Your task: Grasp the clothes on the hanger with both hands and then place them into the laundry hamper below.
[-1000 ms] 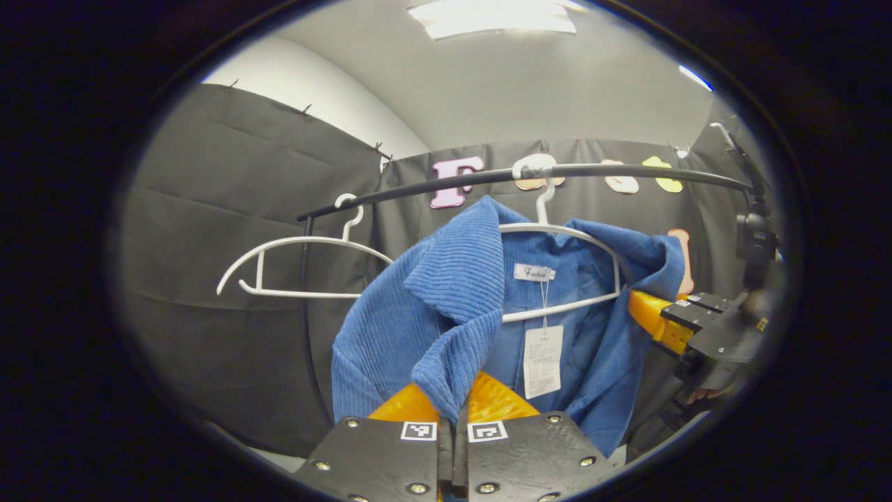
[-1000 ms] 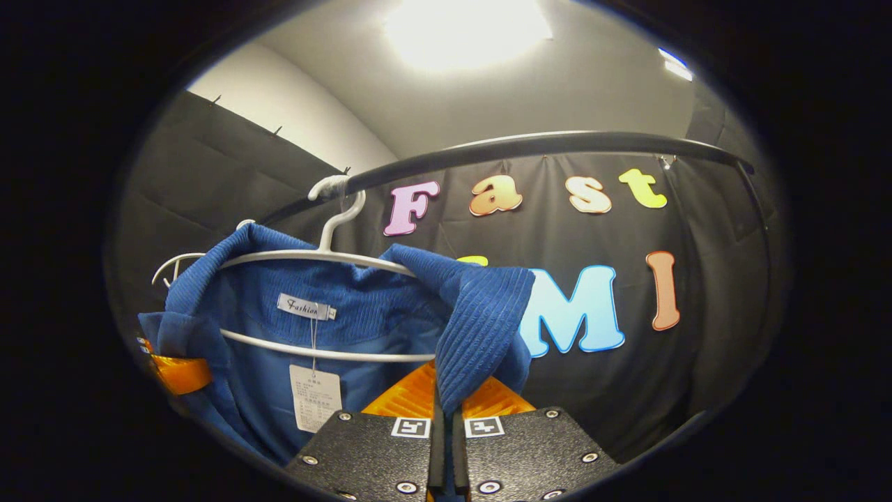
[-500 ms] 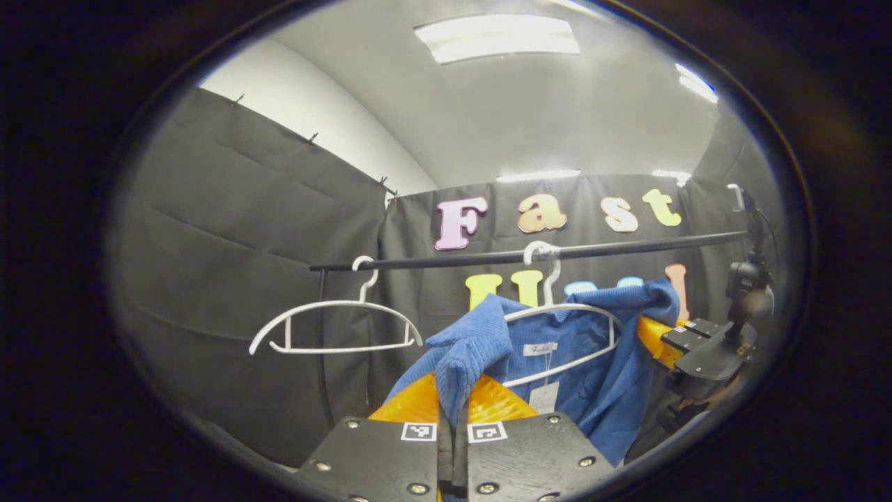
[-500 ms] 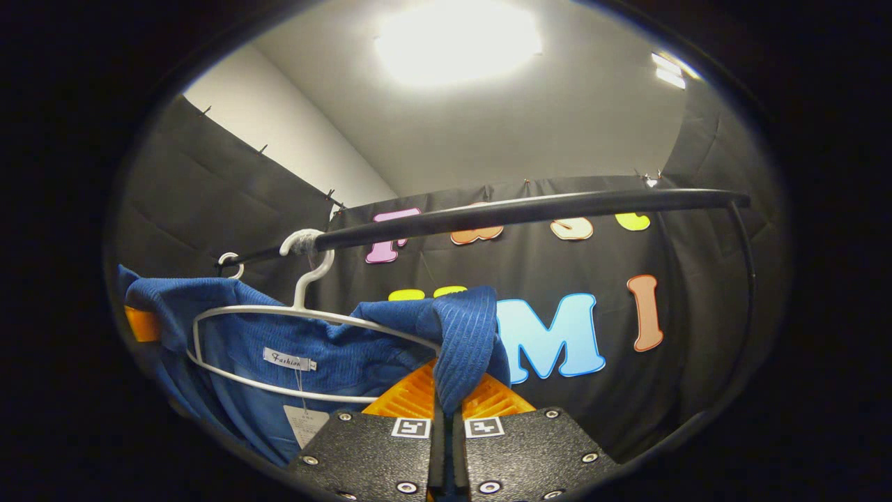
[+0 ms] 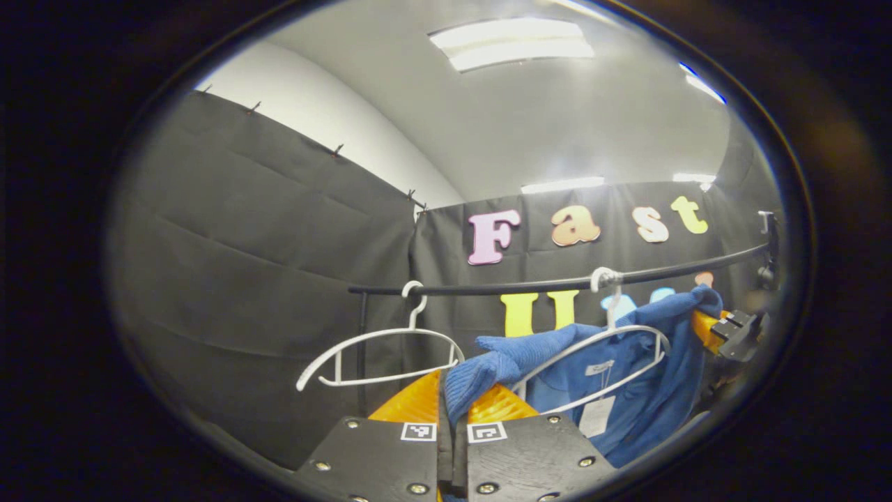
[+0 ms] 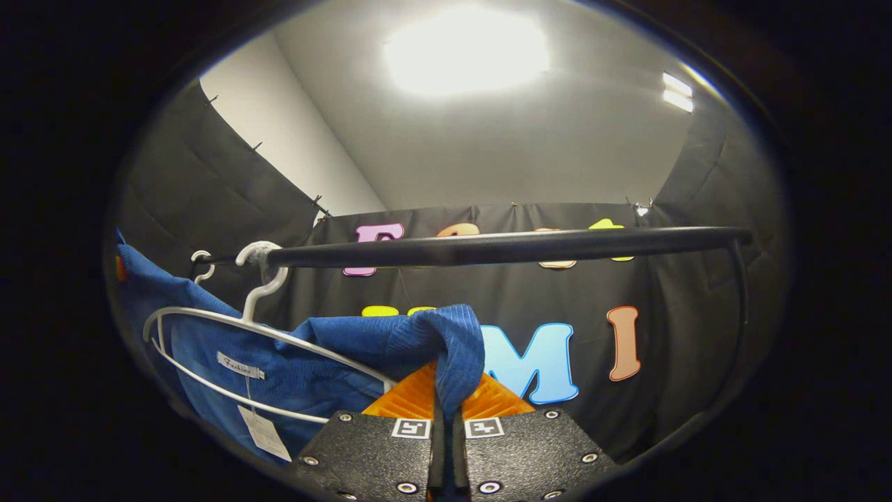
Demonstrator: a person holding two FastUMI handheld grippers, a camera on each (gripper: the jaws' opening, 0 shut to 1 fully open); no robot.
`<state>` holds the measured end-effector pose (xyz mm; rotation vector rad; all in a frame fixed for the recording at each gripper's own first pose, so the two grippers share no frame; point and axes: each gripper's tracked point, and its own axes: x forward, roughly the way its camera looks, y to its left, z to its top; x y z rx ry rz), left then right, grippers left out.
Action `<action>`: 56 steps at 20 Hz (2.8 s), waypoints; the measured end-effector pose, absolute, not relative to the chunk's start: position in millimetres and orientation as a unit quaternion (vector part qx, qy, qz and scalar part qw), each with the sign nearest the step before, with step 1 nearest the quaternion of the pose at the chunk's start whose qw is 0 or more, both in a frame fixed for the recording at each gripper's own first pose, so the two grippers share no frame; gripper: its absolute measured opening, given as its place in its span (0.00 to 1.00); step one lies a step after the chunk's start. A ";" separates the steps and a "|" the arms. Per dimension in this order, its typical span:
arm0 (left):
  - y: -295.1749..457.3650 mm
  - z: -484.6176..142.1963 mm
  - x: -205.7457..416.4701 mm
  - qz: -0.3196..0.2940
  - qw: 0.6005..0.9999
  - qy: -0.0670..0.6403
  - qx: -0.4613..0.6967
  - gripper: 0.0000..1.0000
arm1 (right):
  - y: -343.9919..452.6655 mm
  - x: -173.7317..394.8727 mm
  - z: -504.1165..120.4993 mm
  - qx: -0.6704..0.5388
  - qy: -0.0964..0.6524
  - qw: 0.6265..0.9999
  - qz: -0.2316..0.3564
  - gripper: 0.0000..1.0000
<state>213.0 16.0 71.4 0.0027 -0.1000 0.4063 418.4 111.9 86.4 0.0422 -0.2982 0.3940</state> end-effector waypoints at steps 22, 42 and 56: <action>60.6 16.8 278.4 0.165 0.986 0.012 0.018 0.01 | 91.9 511.1 -23.9 -0.010 -0.028 0.990 0.141 0.04; 67.8 33.5 307.8 0.156 0.988 0.000 0.019 0.01 | 92.6 528.7 -47.5 0.006 0.006 0.991 0.135 0.04; 83.1 -27.2 270.5 0.157 0.986 0.041 -0.038 0.01 | 91.1 505.1 -86.5 -0.026 0.052 0.985 0.166 0.04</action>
